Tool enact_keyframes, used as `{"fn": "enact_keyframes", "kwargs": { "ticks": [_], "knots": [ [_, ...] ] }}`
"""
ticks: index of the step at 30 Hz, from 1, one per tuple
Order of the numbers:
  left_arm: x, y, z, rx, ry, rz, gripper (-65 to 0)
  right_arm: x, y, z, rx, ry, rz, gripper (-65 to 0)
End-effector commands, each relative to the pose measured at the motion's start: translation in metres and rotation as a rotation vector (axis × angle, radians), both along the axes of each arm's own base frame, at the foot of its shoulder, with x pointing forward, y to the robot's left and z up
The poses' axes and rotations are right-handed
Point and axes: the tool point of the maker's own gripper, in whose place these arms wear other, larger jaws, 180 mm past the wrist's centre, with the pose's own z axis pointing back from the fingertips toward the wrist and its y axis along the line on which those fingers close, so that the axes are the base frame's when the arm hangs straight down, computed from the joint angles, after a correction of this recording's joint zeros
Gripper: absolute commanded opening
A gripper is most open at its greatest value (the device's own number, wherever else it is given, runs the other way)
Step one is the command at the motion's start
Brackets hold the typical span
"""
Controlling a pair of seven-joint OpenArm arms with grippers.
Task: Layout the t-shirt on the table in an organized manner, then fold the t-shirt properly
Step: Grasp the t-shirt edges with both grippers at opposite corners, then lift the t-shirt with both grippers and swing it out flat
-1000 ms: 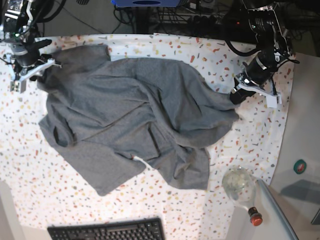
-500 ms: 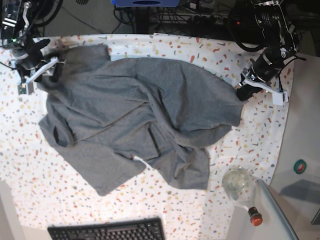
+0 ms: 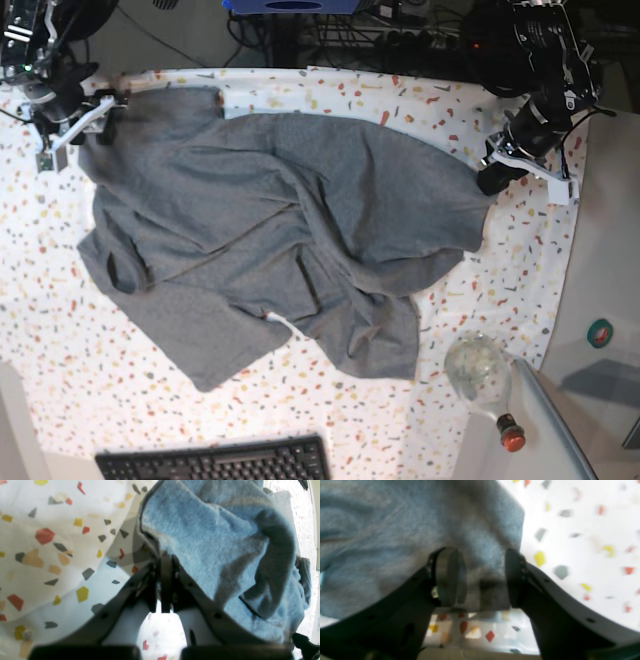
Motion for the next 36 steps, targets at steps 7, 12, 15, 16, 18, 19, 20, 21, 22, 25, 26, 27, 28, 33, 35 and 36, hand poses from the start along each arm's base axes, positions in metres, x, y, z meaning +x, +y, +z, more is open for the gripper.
{"fn": "enact_keyframes", "kwargs": {
  "ticks": [7, 12, 15, 16, 18, 19, 20, 21, 22, 25, 26, 27, 28, 33, 35, 36],
  "knots": [
    [0.008, 0.009, 0.014, 0.019, -0.052, 0.001, -65.0, 0.016, -0.035, 0.005, -0.009, -0.053, -0.109, -32.3],
    [0.006, 0.009, 0.013, 0.019, -0.045, 0.002, -65.0, 0.008, -0.027, -0.005, 0.022, -0.025, -0.093, -32.1],
    [0.006, 0.008, 0.012, 0.018, -0.045, 0.000, -65.0, 0.007, -0.011, -0.012, 0.073, -0.017, -0.039, -32.1],
    [0.006, 0.008, 0.012, 0.018, -0.045, 0.000, -65.0, 0.007, -0.007, -0.014, 0.089, -0.017, -0.030, -32.1],
    [0.006, 0.009, 0.013, 0.019, -0.045, 0.002, -65.0, 0.005, 0.001, -0.017, 0.111, -0.011, -0.007, -32.1],
    [0.006, 0.009, 0.013, 0.019, -0.045, 0.002, -65.0, 0.002, 0.003, -0.018, 0.117, -0.006, 0.003, -32.3],
    [0.006, 0.009, 0.013, 0.019, -0.045, 0.002, -65.0, 0.000, 0.007, -0.017, 0.124, -0.006, 0.014, -32.3],
    [0.006, 0.009, 0.013, 0.019, -0.045, 0.002, -65.0, -0.001, 0.013, -0.018, 0.139, -0.006, 0.025, -32.3],
    [0.005, 0.009, 0.011, 0.018, -0.041, 0.003, -65.0, -0.002, 0.018, -0.018, 0.150, -0.009, 0.041, -32.4],
    [0.005, 0.011, 0.011, 0.022, -0.040, 0.002, -65.0, -0.003, 0.026, -0.018, 0.172, -0.011, 0.080, -33.0],
    [0.005, 0.011, 0.012, 0.023, -0.040, 0.001, -65.0, -0.004, 0.026, -0.019, 0.175, -0.008, 0.083, -33.2],
    [0.005, 0.011, 0.012, 0.023, -0.040, 0.001, -65.0, -0.004, 0.026, -0.019, 0.174, -0.008, 0.085, -34.2],
    [0.005, 0.011, 0.012, 0.023, -0.040, 0.001, -65.0, -0.004, 0.026, -0.019, 0.174, -0.008, 0.085, -37.5],
    [0.001, 0.012, 0.014, 0.036, -0.039, -0.004, -65.0, 0.001, 0.023, -0.007, 0.154, -0.039, 0.089, -65.0],
    [0.001, 0.014, 0.024, 0.065, -0.057, -0.020, -65.0, 0.000, 0.022, 0.003, 0.123, -0.041, 0.116, -65.0],
    [-0.003, 0.013, 0.029, 0.082, -0.060, -0.033, -65.0, 0.001, 0.021, 0.012, 0.102, -0.048, 0.130, -65.0]
  ]
}}
